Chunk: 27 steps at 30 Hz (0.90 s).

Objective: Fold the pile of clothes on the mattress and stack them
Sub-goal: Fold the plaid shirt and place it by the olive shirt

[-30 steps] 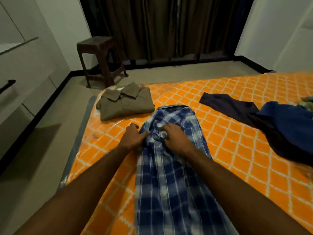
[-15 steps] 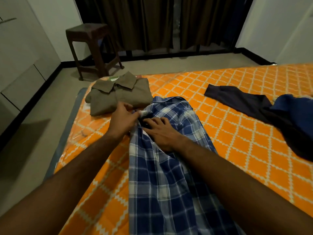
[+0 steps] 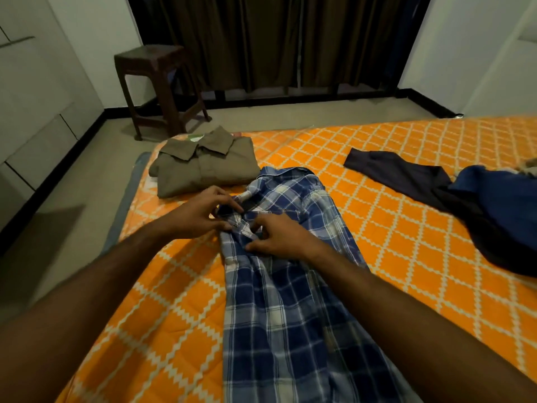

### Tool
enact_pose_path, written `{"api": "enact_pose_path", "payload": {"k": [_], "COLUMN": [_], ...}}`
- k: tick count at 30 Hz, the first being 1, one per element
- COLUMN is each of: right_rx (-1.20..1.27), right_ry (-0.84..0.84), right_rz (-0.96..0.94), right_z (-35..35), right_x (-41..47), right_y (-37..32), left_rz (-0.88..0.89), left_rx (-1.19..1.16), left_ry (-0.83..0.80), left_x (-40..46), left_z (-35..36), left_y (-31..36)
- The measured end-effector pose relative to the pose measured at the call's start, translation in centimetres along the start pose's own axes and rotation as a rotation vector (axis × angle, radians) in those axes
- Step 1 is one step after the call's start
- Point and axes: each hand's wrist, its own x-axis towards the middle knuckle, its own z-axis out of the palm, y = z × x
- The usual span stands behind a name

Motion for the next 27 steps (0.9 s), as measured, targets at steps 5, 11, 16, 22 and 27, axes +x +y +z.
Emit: {"api": "enact_pose_path", "payload": {"k": [5,11,16,22,27], "right_rx": [0.197,0.132,-0.145,-0.369,-0.319], "right_ry": [0.232,0.333,0.494,0.482,0.506], "right_rz": [0.105,0.142,0.107,0.090,0.099], "right_z": [-0.7,0.6,0.3,1.0,0.8], "right_x": [-1.5,-4.0,-5.0,-5.2,-5.6], "right_y": [0.4,1.5,2.6,3.7,3.7], "left_rz": [0.047,0.206,0.257,0.116,-0.103], "left_rx": [0.161,0.549,0.675,0.962,0.682], "left_ry": [0.132,0.104,-0.028,-0.067,0.184], "left_x": [1.6,3.2,5.1,6.2,5.7], "left_z": [0.3,1.0,0.3,1.2,2.0], "left_y": [-0.6,-0.2,0.5,1.0,0.3]}}
